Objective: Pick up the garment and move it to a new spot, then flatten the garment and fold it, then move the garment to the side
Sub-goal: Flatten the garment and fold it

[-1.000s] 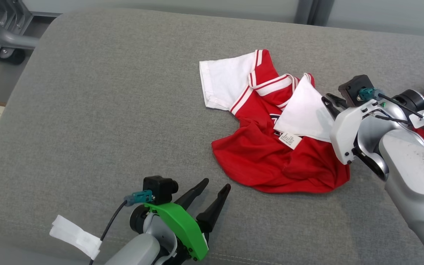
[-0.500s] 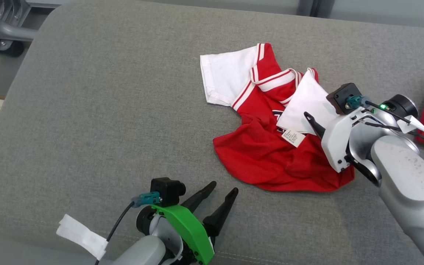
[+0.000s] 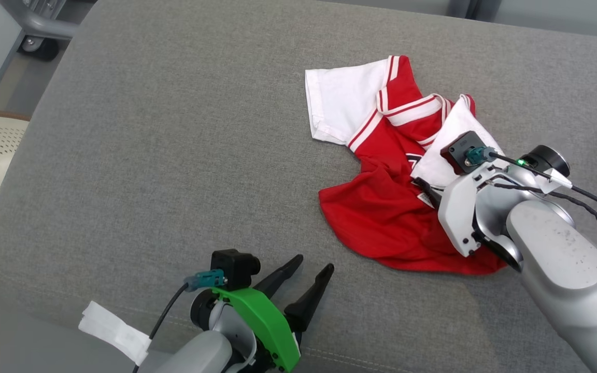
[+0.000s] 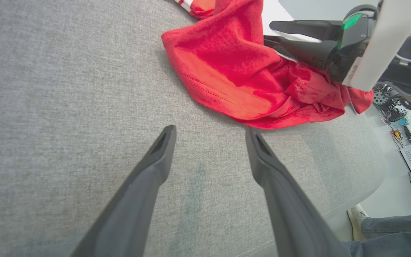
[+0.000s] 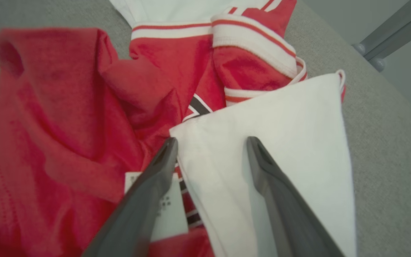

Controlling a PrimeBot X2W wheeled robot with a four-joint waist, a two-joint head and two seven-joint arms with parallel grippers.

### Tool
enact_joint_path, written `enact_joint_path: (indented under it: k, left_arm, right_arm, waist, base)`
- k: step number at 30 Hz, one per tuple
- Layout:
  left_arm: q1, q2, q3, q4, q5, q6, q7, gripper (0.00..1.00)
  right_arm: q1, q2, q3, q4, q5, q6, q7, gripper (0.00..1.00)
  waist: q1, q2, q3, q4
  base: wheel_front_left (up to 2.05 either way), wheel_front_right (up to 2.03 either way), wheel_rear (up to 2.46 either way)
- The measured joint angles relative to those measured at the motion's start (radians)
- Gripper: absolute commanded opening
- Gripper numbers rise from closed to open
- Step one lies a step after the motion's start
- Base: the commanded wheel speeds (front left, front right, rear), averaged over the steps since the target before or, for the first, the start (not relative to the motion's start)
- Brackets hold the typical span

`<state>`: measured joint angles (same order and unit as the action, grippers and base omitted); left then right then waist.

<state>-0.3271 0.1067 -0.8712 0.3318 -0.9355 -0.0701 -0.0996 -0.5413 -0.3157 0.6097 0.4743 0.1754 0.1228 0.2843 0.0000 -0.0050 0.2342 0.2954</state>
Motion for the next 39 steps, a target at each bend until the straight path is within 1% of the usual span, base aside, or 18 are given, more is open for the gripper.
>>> enact_joint_path:
  k: [10, 11, 12, 13, 14, 15, 17, 21, 23, 27, 31, 35, 39]
  left_arm:
    - [0.000, 0.001, 0.008, 0.004, 0.000, 0.000, -0.009, 1.00]
    - [-0.001, 0.001, 0.008, 0.004, 0.000, 0.000, -0.009, 1.00]
    - [-0.001, 0.001, 0.009, 0.004, 0.000, 0.000, -0.009, 1.00]
    - [-0.001, 0.001, 0.009, 0.004, 0.000, 0.000, -0.010, 1.00]
    - [-0.001, 0.001, 0.010, 0.004, 0.000, 0.000, -0.015, 1.00]
    - [-0.001, 0.002, 0.011, 0.005, 0.000, 0.000, -0.017, 1.00]
    - [-0.001, 0.003, 0.012, 0.006, 0.002, 0.000, -0.017, 1.00]
    - [-0.001, 0.006, 0.020, 0.011, 0.007, 0.001, -0.025, 1.00]
    - [-0.001, 0.006, 0.020, 0.011, 0.007, 0.001, -0.025, 1.00]
    - [-0.001, 0.007, 0.020, 0.011, 0.007, 0.002, -0.026, 1.00]
    - [-0.001, 0.009, 0.021, 0.011, 0.007, 0.005, -0.026, 1.00]
    - [-0.001, 0.010, 0.020, 0.010, 0.007, 0.005, -0.026, 1.00]
    - [-0.001, 0.011, 0.015, 0.009, 0.008, 0.009, -0.025, 1.00]
  right_arm:
    - [0.003, -0.002, 0.013, 0.012, 0.002, 0.000, 0.025, 1.00]
    - [0.003, -0.002, 0.013, 0.012, 0.002, 0.000, 0.025, 0.96]
    - [0.003, -0.002, 0.012, 0.012, 0.002, 0.000, 0.025, 0.86]
    - [0.003, -0.002, 0.012, 0.012, 0.003, 0.000, 0.025, 0.51]
    - [0.003, -0.002, 0.011, 0.012, 0.006, 0.000, 0.025, 0.43]
    - [0.003, -0.002, 0.010, 0.012, 0.009, 0.000, 0.025, 0.31]
    - [0.003, -0.002, 0.003, 0.010, 0.011, 0.000, 0.023, 0.15]
    - [0.002, 0.002, -0.011, 0.006, 0.015, 0.000, 0.006, 0.03]
    - [0.001, 0.001, -0.022, 0.001, 0.020, -0.002, -0.002, 0.00]
    - [0.002, 0.001, -0.031, -0.002, 0.032, -0.004, -0.011, 0.00]
    - [0.002, 0.000, -0.048, -0.009, 0.046, -0.020, -0.020, 0.00]
    - [0.007, -0.002, -0.057, -0.011, 0.056, -0.020, -0.027, 0.00]
    - [0.027, -0.003, -0.081, -0.013, 0.073, -0.038, -0.035, 0.00]
  waist:
    - [0.0000, 0.0000, 0.002, 0.005]
    - [0.0000, 0.0000, 0.003, 0.005]
    - [0.0000, 0.0000, 0.003, 0.005]
    - [0.0000, 0.0000, 0.003, 0.005]
    - [0.0000, 0.0000, 0.004, 0.004]
    - [0.0000, 0.0000, 0.004, 0.004]
    - [0.0000, 0.0000, 0.004, 0.002]
    - [0.0000, 0.0000, -0.001, -0.007]
    - [0.0000, 0.0000, -0.004, -0.012]
    - [0.0000, 0.0000, -0.010, -0.026]
    - [0.0000, 0.0000, -0.015, -0.042]
    - [0.0000, 0.0000, -0.017, -0.056]
    - [0.0000, 0.0000, -0.018, -0.068]
  base:
    - [0.00, 0.00, 0.00]
    - [0.00, 0.00, 0.00]
    - [0.00, 0.00, 0.00]
    - [0.00, 0.00, 0.00]
    - [0.00, 0.00, 0.00]
    - [0.00, 0.00, 0.00]
    - [0.00, 0.00, 0.00]
    - [0.00, 0.00, 0.00]
    - [0.00, 0.00, 0.00]
    - [0.00, 0.00, 0.00]
    - [0.00, 0.00, 0.00]
    - [0.00, 0.00, 0.00]
    - [0.00, 0.00, 0.00]
